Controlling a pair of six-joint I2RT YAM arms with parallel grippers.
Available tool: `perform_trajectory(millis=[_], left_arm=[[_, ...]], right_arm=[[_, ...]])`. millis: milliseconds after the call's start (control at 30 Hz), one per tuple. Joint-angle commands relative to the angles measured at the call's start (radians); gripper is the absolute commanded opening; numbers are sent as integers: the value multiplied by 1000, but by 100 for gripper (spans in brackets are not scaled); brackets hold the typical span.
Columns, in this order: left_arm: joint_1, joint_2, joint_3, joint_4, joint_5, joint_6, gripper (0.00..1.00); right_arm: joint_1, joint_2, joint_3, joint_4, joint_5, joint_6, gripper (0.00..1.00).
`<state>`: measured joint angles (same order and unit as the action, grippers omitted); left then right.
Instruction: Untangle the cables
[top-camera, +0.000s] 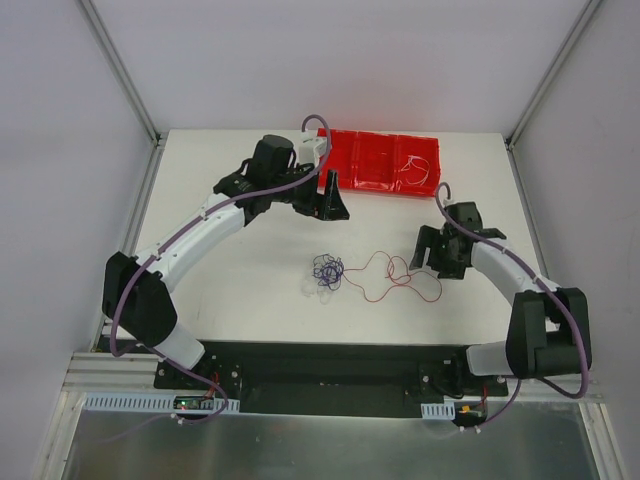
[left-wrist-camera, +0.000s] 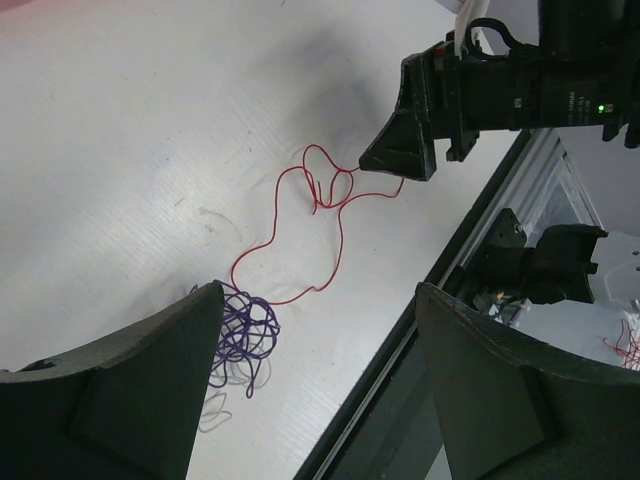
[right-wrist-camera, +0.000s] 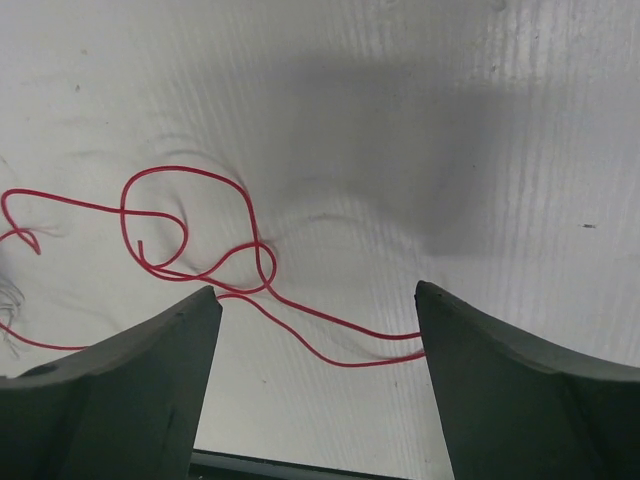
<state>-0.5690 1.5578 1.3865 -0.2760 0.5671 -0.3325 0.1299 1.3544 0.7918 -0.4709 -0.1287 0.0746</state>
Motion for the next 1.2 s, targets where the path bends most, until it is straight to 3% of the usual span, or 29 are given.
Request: perform_trajectory(millis=[0, 100, 200, 333, 467, 800, 867, 967, 1167], left_arm=[[-5, -58, -4, 14, 10, 12, 77], [-5, -53, -4, 14, 10, 12, 77], [-5, -48, -4, 14, 4, 15, 77], [-5, -48, -7, 14, -7, 24, 77], [-5, -61, -10, 14, -22, 29, 76], [-5, -99, -10, 14, -38, 44, 76], [-5, -107, -9, 17, -15, 61, 64], [-6, -128, -20, 53, 31, 73, 61], [-6, -151, -32, 133, 122, 64, 83]], right_arm=[[4, 44, -13, 48, 6, -58, 80], [19, 54, -6, 60, 46, -68, 75], [65, 58, 9, 52, 66, -68, 60], [114, 66, 43, 5, 35, -67, 34], [129, -1, 63, -24, -31, -62, 1], [149, -313, 239, -110, -57, -53, 1], [149, -351, 294, -126, -58, -50, 1], [149, -400, 389, -111, -109, -36, 1], [151, -413, 541, -68, -273, -21, 1]])
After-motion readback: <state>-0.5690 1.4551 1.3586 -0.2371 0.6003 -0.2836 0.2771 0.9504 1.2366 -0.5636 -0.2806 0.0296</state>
